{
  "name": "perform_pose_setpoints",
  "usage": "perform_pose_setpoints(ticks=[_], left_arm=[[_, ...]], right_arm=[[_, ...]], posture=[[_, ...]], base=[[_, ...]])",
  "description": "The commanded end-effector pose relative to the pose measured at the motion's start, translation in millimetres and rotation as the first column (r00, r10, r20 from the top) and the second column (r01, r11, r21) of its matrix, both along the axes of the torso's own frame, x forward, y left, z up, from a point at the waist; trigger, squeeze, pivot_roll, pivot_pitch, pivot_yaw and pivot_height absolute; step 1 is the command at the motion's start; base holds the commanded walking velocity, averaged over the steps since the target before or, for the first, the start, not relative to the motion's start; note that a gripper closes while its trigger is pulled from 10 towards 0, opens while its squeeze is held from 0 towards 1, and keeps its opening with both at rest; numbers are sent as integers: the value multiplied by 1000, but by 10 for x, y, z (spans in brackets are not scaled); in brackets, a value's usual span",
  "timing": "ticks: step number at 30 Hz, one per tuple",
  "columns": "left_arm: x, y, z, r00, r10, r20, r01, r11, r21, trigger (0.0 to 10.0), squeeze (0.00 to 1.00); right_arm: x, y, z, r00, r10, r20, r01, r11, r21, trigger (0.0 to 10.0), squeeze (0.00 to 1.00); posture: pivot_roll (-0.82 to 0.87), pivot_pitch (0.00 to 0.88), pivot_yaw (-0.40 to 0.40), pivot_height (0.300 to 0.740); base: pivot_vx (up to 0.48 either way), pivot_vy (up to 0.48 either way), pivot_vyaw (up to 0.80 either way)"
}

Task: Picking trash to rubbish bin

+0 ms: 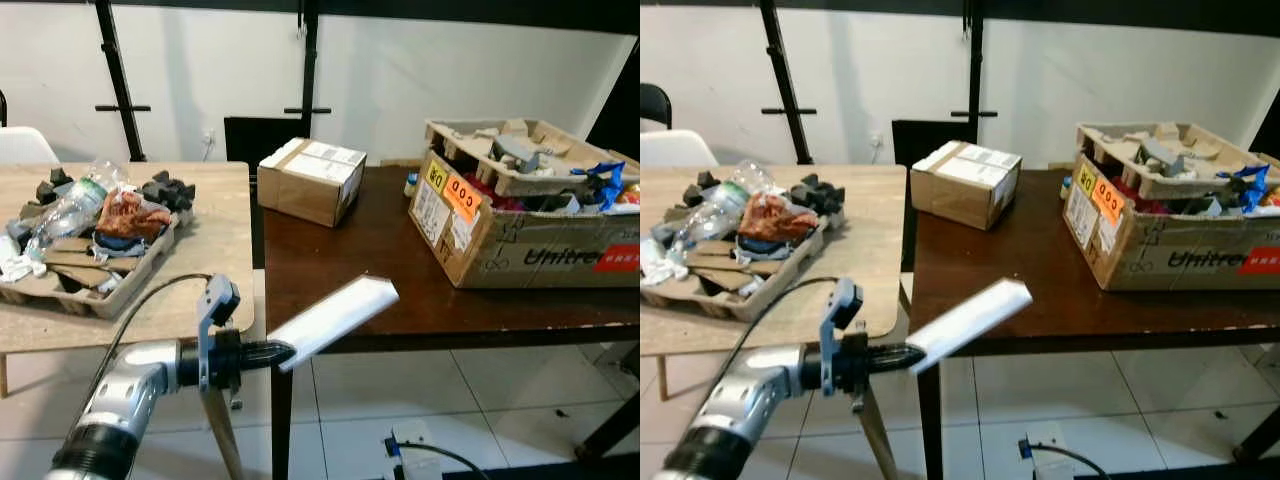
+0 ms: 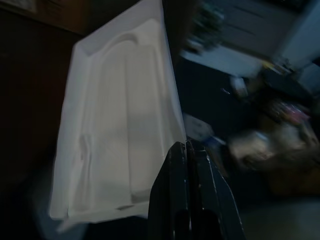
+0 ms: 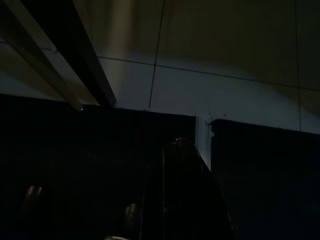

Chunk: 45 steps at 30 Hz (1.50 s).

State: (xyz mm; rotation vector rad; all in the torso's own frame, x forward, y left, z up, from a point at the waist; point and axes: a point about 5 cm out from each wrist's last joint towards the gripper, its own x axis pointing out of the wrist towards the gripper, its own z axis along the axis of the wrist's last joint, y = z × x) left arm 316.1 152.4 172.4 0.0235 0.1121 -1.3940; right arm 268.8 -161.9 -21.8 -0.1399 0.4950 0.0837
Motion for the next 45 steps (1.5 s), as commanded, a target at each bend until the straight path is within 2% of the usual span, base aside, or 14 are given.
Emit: perform_pose_setpoints(ticks=[1,8,15,16,19,30,31,32,34,36,37,38,43,45], left_arm=[[-153,0,-32,991,-123,-45,126,990,60,0,0],[-337,4,-184,966,-198,-168,224,962,154,0,0],[-452,81,-508,957,-160,-242,253,871,421,0,0],[-467,137,-638,962,-119,-244,233,822,519,0,0],[-448,183,-750,974,-57,-219,179,785,593,0,0],[-433,244,-1147,966,220,-139,-45,670,741,0,0],[-344,237,-1237,927,368,-71,-199,644,739,0,0],[-344,237,-1237,927,368,-71,-199,644,739,0,0],[-300,216,-1324,875,482,-40,-311,624,717,0,0],[-359,123,-1489,807,582,-101,-393,657,643,0,0],[-417,81,-1618,740,660,-129,-470,645,603,0,0],[-417,81,-1618,740,660,-129,-470,645,603,0,0],[-630,193,-1944,571,815,-103,-586,492,644,0,0],[-674,221,-1990,553,828,-92,-591,468,657,0,0]], right_arm=[[-71,-29,-63,999,-15,-30,15,1000,4,10000,0],[-107,-49,-95,999,-15,-48,15,1000,-4,10000,0],[-171,-75,-155,996,-2,-94,-2,999,-38,10000,0],[-209,-96,-189,993,5,-119,-13,998,-60,10000,0],[-246,-122,-219,990,5,-142,-17,997,-80,10000,0],[-341,-190,-285,983,-6,-183,-15,994,-112,10000,0],[-348,-185,-293,982,-9,-190,-13,993,-114,10000,0],[-348,-185,-293,982,-9,-190,-13,993,-114,10000,0],[-357,-176,-302,981,-10,-196,-13,993,-115,10000,0],[-390,-150,-331,977,-7,-215,-19,993,-117,10000,0],[-416,-130,-352,974,-3,-227,-25,993,-118,10000,0],[-416,-130,-352,974,-3,-227,-25,993,-118,10000,0],[-460,-113,-381,971,-1,-238,-27,993,-116,10000,0],[-467,-111,-385,971,-1,-239,-28,993,-116,10000,0]], posture=[[6,107,-41,740],[6,106,-40,740],[9,106,-41,740],[9,105,-40,740],[9,106,-40,740],[11,109,-36,740],[14,109,-35,740],[14,109,-35,740],[16,108,-34,740],[20,106,-32,740],[19,104,-31,740],[19,104,-31,740],[17,99,-33,740],[17,99,-33,740]], base=[[0,0,0],[0,0,0],[0,0,0],[0,0,0],[0,0,0],[0,0,0],[0,0,0],[0,0,0],[0,0,0],[0,0,0],[0,0,0],[0,0,0],[0,0,0],[0,0,0]])
